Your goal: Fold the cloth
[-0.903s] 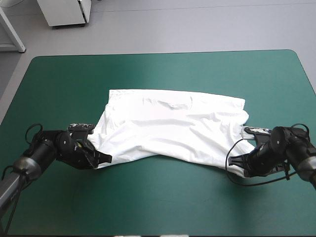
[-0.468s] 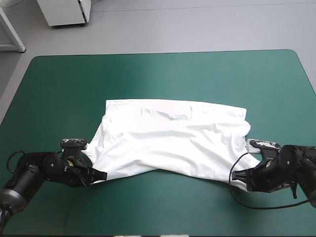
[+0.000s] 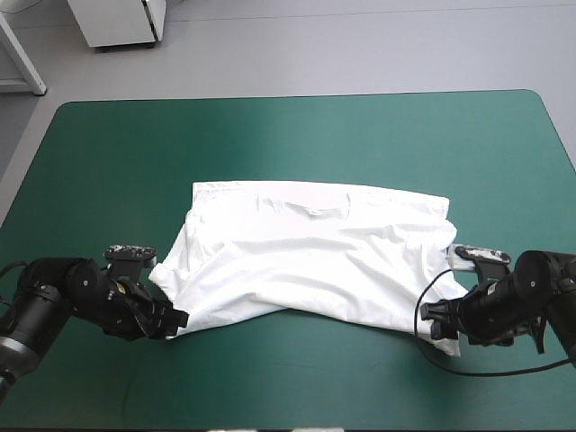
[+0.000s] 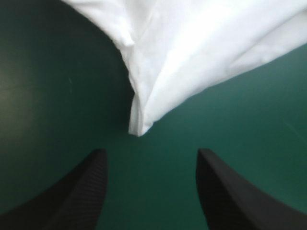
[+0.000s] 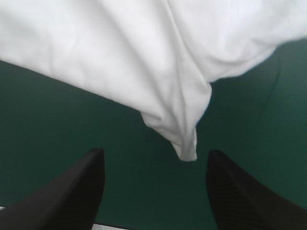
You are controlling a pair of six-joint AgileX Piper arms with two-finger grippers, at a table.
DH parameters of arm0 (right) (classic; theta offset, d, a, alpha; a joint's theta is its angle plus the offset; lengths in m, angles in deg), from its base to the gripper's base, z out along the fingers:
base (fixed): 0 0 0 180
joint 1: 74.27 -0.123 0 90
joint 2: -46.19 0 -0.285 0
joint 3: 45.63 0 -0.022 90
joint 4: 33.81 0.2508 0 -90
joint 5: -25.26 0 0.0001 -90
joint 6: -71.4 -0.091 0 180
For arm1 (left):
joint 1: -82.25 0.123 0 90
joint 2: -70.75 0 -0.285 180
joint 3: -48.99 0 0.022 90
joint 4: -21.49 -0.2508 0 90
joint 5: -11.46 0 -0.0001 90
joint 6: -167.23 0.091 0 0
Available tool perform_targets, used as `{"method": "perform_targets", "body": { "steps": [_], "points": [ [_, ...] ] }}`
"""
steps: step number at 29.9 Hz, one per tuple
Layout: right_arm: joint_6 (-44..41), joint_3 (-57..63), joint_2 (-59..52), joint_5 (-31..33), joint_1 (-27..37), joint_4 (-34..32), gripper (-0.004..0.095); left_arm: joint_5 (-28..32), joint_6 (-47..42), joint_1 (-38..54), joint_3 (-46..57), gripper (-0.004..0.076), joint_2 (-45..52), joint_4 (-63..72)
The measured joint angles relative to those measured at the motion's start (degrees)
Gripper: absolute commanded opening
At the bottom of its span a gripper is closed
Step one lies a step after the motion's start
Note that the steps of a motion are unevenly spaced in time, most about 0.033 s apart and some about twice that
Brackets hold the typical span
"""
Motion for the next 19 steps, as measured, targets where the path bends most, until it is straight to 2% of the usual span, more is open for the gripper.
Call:
{"method": "perform_targets", "body": {
  "steps": [6,12,19],
  "points": [
    [0.0,-11.9,-0.3,1.3,0.0,-1.7,0.0538,-3.9,-0.1,0.0,-10.9,0.0481,0.0,-4.8],
    [-0.6,-21.7,-0.4,2.1,0.0,-3.4,0.0538,-4.4,-1.9,0.0,-13.3,0.048,0.0,-9.8],
    [-0.7,-24.6,-0.5,2.7,0.0,-3.5,0.0534,0.4,-4.7,0.0,-13.3,0.048,-4.2,-13.5]
  ]
}}
